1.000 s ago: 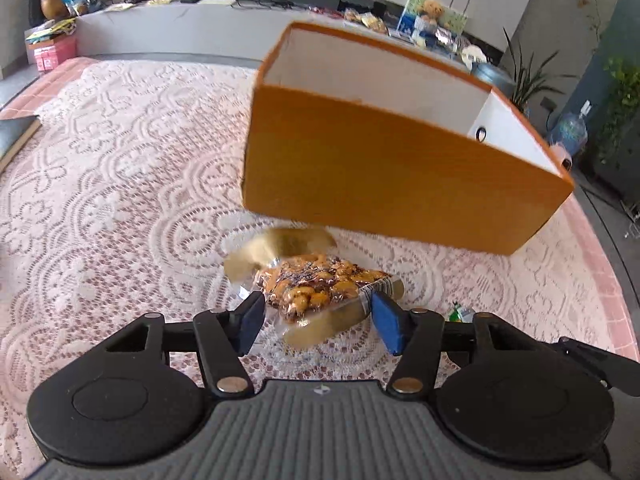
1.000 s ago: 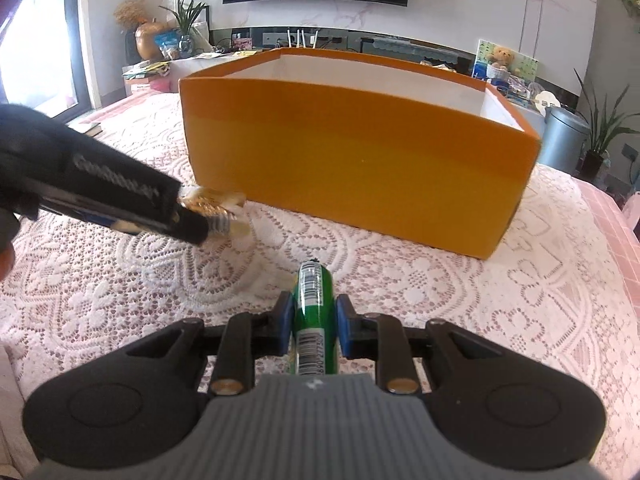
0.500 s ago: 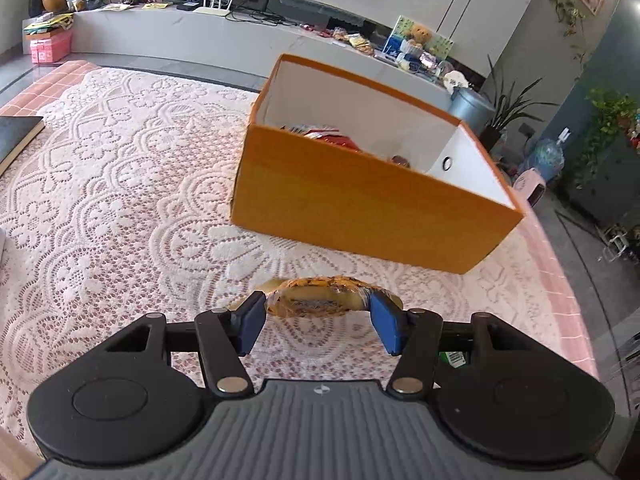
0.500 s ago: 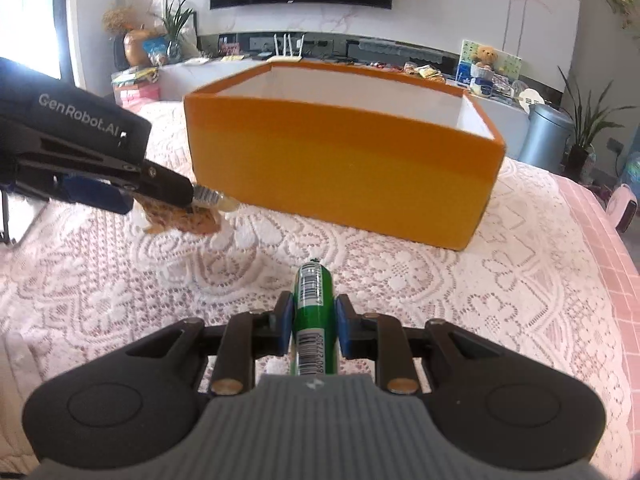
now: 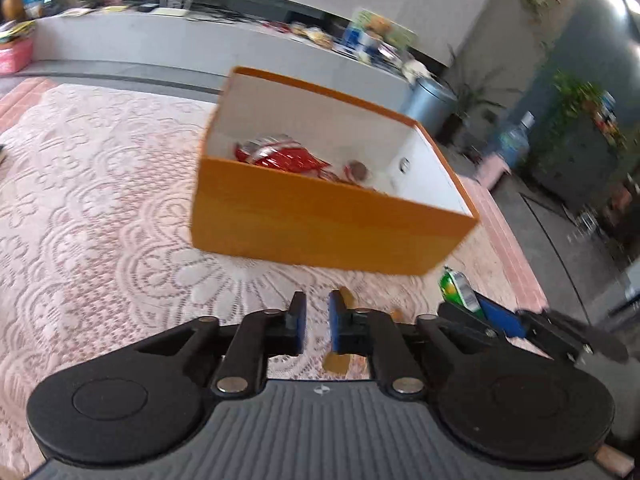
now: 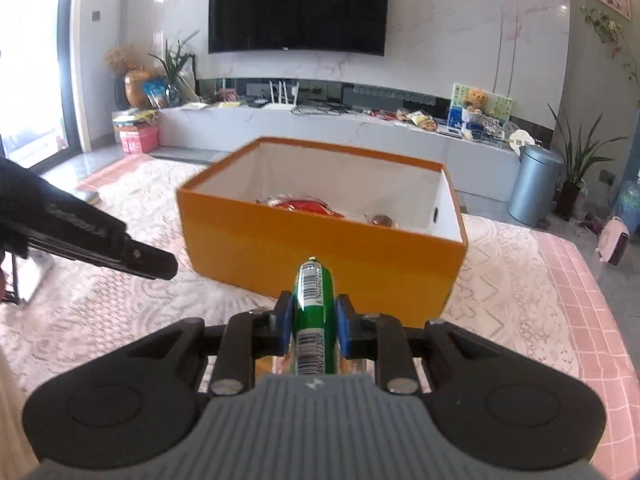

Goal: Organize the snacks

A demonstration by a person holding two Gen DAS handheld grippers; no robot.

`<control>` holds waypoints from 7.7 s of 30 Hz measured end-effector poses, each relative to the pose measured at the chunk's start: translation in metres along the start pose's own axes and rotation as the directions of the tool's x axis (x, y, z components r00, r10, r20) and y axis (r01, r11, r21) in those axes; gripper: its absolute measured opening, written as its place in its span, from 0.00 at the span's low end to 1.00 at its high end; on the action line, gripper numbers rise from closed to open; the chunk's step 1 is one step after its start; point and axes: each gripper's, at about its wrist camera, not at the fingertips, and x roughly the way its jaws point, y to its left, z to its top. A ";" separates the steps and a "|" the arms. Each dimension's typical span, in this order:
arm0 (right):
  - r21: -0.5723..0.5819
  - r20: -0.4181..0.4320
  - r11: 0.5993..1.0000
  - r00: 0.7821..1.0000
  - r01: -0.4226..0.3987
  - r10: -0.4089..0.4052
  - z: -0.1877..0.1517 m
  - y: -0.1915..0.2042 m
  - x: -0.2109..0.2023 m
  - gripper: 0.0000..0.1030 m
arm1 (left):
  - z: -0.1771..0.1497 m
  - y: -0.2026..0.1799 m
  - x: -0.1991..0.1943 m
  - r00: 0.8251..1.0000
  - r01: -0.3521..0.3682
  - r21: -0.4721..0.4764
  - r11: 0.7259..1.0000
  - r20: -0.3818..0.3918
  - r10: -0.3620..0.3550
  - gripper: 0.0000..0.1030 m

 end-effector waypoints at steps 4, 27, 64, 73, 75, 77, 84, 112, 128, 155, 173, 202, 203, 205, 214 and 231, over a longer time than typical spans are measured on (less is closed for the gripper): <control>0.032 -0.055 0.999 0.998 0.021 -0.020 -0.013 -0.016 0.012 0.19 | -0.004 -0.007 0.017 0.999 0.023 0.061 0.998 -0.048 -0.020 0.47; 0.320 -0.211 0.940 0.976 0.119 -0.051 -0.044 -0.080 0.047 0.19 | -0.031 -0.088 0.100 0.974 0.195 0.659 0.726 -0.219 -0.062 0.89; 0.335 -0.210 0.936 0.977 0.105 -0.034 -0.047 -0.079 0.051 0.19 | -0.022 -0.075 0.117 0.983 0.077 0.545 0.835 -0.180 0.027 0.87; 0.281 -0.131 0.956 0.990 0.080 -0.045 -0.038 -0.066 0.027 0.19 | 0.001 -0.057 0.043 0.999 0.039 0.396 0.917 -0.015 -0.036 0.87; 0.274 -0.121 0.958 0.991 0.082 -0.050 -0.034 -0.062 0.021 0.19 | 0.009 -0.054 0.031 0.999 0.042 0.361 0.932 0.015 -0.051 0.87; 0.277 -0.102 0.958 0.994 0.073 -0.046 -0.027 -0.060 0.014 0.19 | 0.016 -0.053 0.023 0.997 0.047 0.340 0.939 0.044 -0.065 0.87; 0.214 -0.013 0.976 0.999 0.047 -0.045 0.014 -0.048 -0.004 0.19 | 0.053 -0.056 0.007 0.988 0.045 0.298 0.953 0.127 -0.086 0.87; 0.026 -0.074 0.997 0.995 0.071 -0.069 0.112 -0.052 0.129 0.19 | 0.111 -0.049 0.078 0.989 -0.082 0.302 0.950 0.140 0.041 0.87; -0.106 -0.229 0.991 0.968 0.080 -0.102 0.113 -0.052 0.184 0.20 | 0.112 -0.035 0.126 0.986 -0.150 0.333 0.931 -0.016 0.165 0.86; -0.008 0.053 0.984 0.982 0.181 -0.180 0.157 -0.053 0.015 0.88 | 0.106 -0.073 -0.033 0.935 -0.217 0.232 0.948 0.330 0.133 0.88; 0.201 0.110 0.959 0.969 0.198 -0.223 0.099 -0.019 -0.125 0.96 | 0.031 -0.101 -0.113 0.898 -0.336 0.257 0.906 0.377 0.226 0.93; 0.244 0.003 0.938 0.968 0.244 -0.253 0.031 -0.003 -0.129 0.96 | -0.027 -0.088 -0.098 0.930 -0.309 0.216 0.926 0.274 0.246 0.97; 0.243 0.000 0.938 0.967 0.246 -0.253 0.030 -0.003 -0.128 0.96 | -0.027 -0.088 -0.098 0.930 -0.310 0.214 0.926 0.272 0.248 0.97; 0.242 -0.003 0.938 0.967 0.247 -0.254 0.029 -0.002 -0.127 0.96 | -0.028 -0.088 -0.099 0.929 -0.314 0.216 0.925 0.270 0.253 0.97; 0.230 -0.002 0.941 0.967 0.248 -0.254 0.031 0.001 -0.126 0.96 | -0.027 -0.089 -0.101 0.931 -0.314 0.228 0.922 0.265 0.251 0.97; 0.211 -0.004 0.947 0.969 0.241 -0.246 0.030 0.007 -0.125 0.96 | -0.027 -0.088 -0.104 0.930 -0.314 0.225 0.922 0.269 0.251 0.97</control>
